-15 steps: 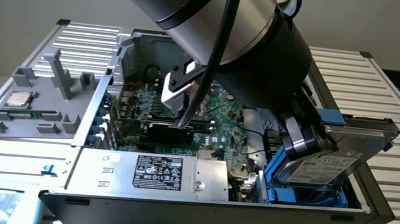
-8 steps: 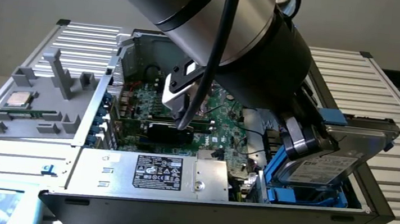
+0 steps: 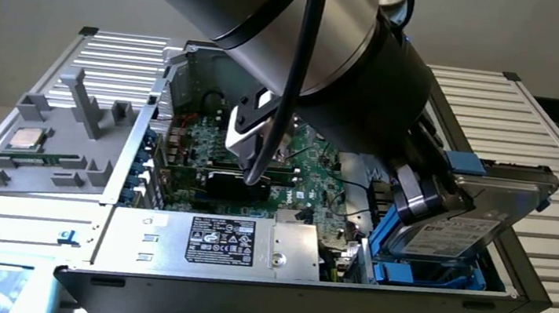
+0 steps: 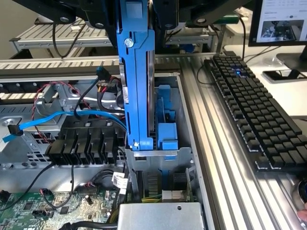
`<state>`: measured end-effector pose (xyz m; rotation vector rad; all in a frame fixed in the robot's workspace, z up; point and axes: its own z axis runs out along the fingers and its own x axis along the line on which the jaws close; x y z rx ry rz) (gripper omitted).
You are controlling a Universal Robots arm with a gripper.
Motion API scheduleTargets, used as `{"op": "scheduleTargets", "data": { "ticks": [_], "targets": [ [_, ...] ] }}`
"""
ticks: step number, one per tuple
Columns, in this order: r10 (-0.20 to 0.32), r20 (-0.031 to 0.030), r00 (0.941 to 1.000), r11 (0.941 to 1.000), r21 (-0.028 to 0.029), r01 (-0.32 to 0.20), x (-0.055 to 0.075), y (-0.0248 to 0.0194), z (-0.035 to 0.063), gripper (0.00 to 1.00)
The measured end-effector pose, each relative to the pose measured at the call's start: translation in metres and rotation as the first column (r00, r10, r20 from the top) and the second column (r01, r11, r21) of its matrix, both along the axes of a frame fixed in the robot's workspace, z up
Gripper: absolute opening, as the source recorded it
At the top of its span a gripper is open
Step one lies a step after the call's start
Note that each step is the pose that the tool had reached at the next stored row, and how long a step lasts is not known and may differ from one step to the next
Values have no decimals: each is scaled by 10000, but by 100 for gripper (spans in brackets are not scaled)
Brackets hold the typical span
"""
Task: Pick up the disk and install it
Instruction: 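Insert the disk into the insertion slot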
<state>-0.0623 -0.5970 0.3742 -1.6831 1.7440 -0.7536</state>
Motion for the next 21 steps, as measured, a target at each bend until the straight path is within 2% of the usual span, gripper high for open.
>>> {"op": "scheduleTargets", "data": {
  "ticks": [4, 9, 13, 15, 16, 17, 21],
  "targets": [
    [0, 138, 9999, 10000, 1, 0, -4, 0, -23, 38],
    [0, 238, 9997, 10000, 1, 0, -5, 0, -37, 38],
    [-1, 298, 9996, 10000, 4, 1, -9, 0, -41, 38],
    [0, 320, 9995, 10000, 9, 0, -9, -2, -42, 46],
    [-1, 331, 9995, 10000, 12, 0, -10, -1, -42, 46],
    [-1, 339, 9994, 10000, 13, 0, -10, -2, -42, 52],
    [-1, 353, 9994, 10000, 14, 0, -11, -2, -42, 52]
  ]
}}
